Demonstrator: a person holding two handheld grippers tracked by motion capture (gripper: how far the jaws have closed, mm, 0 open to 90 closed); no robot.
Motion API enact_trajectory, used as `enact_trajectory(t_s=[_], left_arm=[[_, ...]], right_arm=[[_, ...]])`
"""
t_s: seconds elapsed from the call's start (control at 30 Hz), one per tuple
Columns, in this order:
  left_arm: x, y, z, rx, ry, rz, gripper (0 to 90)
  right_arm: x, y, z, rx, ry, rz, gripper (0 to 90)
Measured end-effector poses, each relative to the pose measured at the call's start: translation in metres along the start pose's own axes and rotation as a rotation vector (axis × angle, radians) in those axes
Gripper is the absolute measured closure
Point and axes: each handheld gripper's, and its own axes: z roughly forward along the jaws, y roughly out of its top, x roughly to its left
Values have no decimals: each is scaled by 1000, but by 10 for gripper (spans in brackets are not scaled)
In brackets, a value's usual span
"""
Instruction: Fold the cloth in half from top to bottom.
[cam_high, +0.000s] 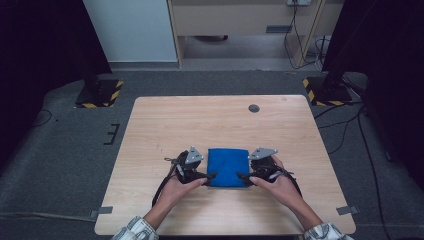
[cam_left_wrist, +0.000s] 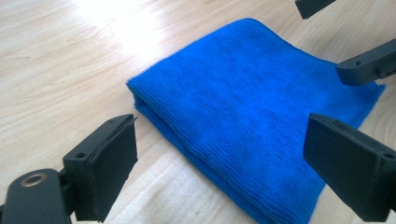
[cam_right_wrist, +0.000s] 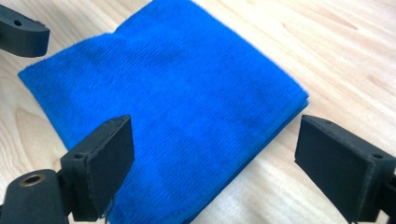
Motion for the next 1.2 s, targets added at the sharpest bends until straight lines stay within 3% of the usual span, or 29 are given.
enact_trajectory(t_s=[0.3,0.57,0.97,1.2], left_arm=[[17,12,-9,-6,28,-13,85],[39,17,-29,-21,78,-38,76],[71,4,-53,-16,140,-79,74],[90,-7,-67,-9,182,-103,73]], right_arm=[[-14,19,-6,-43,-24,16,115],[-28,30,-16,-77,-53,42,112],[-45,27,-26,-90,-87,67,110],[-64,17,-39,-105,-130,109,111]])
